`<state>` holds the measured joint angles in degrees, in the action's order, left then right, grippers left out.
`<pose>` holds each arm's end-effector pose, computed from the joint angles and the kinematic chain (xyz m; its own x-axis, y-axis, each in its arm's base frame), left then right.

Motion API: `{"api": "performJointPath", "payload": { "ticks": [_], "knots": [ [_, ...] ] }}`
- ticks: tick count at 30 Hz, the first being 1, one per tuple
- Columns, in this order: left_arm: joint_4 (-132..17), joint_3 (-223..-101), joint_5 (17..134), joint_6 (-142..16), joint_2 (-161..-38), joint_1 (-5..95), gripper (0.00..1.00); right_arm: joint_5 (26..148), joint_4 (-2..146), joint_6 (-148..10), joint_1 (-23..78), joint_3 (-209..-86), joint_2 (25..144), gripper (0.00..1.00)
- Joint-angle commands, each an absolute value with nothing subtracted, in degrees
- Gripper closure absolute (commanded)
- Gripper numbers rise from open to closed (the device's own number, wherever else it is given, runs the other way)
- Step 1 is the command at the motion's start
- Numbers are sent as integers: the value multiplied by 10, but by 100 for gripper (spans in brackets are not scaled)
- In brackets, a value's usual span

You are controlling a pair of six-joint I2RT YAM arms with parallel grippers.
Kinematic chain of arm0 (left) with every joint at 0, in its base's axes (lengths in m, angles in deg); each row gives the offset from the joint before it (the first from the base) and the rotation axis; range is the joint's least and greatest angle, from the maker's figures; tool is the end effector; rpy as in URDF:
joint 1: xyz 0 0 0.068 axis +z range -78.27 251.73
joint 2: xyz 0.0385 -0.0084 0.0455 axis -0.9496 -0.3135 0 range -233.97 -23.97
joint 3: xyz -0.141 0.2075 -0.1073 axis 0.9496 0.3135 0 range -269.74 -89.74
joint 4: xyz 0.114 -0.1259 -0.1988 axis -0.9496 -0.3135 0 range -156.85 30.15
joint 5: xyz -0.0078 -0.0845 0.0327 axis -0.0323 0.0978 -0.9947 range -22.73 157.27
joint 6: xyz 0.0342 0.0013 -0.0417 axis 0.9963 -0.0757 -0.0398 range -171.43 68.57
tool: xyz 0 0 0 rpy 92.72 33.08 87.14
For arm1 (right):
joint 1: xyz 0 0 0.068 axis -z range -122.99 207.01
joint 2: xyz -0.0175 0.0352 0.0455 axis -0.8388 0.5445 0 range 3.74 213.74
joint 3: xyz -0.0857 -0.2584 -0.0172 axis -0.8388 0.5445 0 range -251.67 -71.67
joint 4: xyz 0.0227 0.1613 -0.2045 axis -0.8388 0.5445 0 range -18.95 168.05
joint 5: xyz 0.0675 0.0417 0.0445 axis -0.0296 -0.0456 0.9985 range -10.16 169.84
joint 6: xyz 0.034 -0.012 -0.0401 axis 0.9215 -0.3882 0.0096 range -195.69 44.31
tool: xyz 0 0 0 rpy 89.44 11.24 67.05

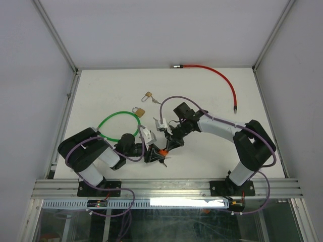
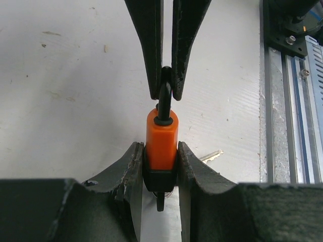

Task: Lock with the key
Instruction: Lock the lock.

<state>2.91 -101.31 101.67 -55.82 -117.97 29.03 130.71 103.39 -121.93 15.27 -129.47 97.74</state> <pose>0.1536 -0.1692 0.1071 -0.3192 0.2087 -0.9244 0.9288 0.2624 -0.2615 0.2107 0.2249 0.1907 -0.0240 -0.6323 -0.7744 -0.9386 -0.2525 0.2352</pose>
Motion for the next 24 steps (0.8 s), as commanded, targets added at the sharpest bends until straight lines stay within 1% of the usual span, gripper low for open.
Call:
{"api": "performJointPath", "payload": {
  "ticks": [1, 4, 10, 19, 24],
  "knots": [
    [301, -1057, 928, -508, -1170, 309, 100, 1352, 1085, -1176, 55, -1288, 1037, 100],
    [308, -1043, 926, -495, -1166, 313, 100, 1370, 1090, -1182, 48, -1291, 1042, 100],
    [340, -1009, 932, -470, -1183, 323, 100, 1396, 1046, -1144, 47, -1277, 1051, 100],
    [398, -994, 947, -470, -1258, 325, 100, 1369, 887, -1052, 35, -1222, 1029, 100],
    [399, -996, 951, -470, -1265, 325, 100, 1353, 865, -1040, -2, -1217, 1050, 100]
  ]
}}
